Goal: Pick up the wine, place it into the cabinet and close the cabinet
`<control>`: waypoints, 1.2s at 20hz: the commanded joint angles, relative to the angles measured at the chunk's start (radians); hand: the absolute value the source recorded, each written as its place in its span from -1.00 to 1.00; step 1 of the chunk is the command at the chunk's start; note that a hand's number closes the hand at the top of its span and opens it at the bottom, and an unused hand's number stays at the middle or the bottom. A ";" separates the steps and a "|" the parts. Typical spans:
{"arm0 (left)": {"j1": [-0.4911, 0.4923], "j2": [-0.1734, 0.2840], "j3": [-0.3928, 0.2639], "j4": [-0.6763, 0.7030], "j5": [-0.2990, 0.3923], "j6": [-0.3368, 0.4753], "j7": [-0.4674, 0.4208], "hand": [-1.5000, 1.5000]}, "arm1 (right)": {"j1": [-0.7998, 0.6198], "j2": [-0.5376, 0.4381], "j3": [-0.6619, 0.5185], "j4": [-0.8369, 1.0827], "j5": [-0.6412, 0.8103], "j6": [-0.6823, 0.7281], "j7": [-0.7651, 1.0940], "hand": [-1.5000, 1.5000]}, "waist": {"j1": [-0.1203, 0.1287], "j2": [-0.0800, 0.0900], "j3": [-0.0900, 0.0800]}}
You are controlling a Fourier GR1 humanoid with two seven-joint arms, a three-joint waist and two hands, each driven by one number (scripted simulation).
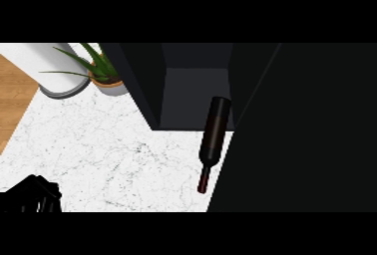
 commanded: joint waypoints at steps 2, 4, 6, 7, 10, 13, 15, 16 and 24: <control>0.054 0.077 0.112 -0.011 0.081 -0.074 0.011 1.00 | -0.034 0.081 0.203 -0.168 0.216 -0.040 0.075 1.00 | -0.002 -0.007 0.000; 0.075 0.078 0.132 0.053 0.088 -0.143 -0.031 1.00 | -0.074 0.115 0.265 -0.149 0.259 -0.062 0.102 1.00 | 0.001 -0.008 -0.002; 0.070 0.081 0.135 0.058 0.084 -0.149 -0.029 1.00 | -0.097 0.158 0.352 -0.154 0.308 -0.102 0.149 1.00 | -0.007 -0.013 -0.005; 0.096 0.092 0.149 0.067 0.102 -0.189 -0.035 1.00 | -0.130 0.182 0.374 -0.111 0.354 -0.129 0.146 1.00 | 0.003 -0.009 -0.003; 0.100 0.117 0.178 0.060 0.120 -0.206 -0.024 1.00 | -0.171 0.184 0.446 -0.071 0.401 -0.197 0.150 1.00 | 0.006 -0.014 -0.004; 0.120 0.123 0.190 0.062 0.130 -0.243 -0.037 1.00 | -0.236 0.184 0.472 -0.003 0.420 -0.263 0.144 1.00 | 0.025 -0.009 -0.004; 0.126 0.132 0.183 0.069 0.116 -0.255 -0.037 1.00 | -0.263 0.184 0.487 0.009 0.409 -0.299 0.127 1.00 | 0.026 -0.010 -0.004; 0.112 0.142 0.207 0.085 0.130 -0.266 -0.033 1.00 | -0.287 0.184 0.485 0.035 0.409 -0.316 0.131 1.00 | 0.028 -0.007 -0.006; 0.117 0.156 0.229 0.094 0.161 -0.314 -0.020 1.00 | -0.378 0.182 0.493 0.095 0.394 -0.398 0.109 1.00 | 0.041 -0.004 -0.007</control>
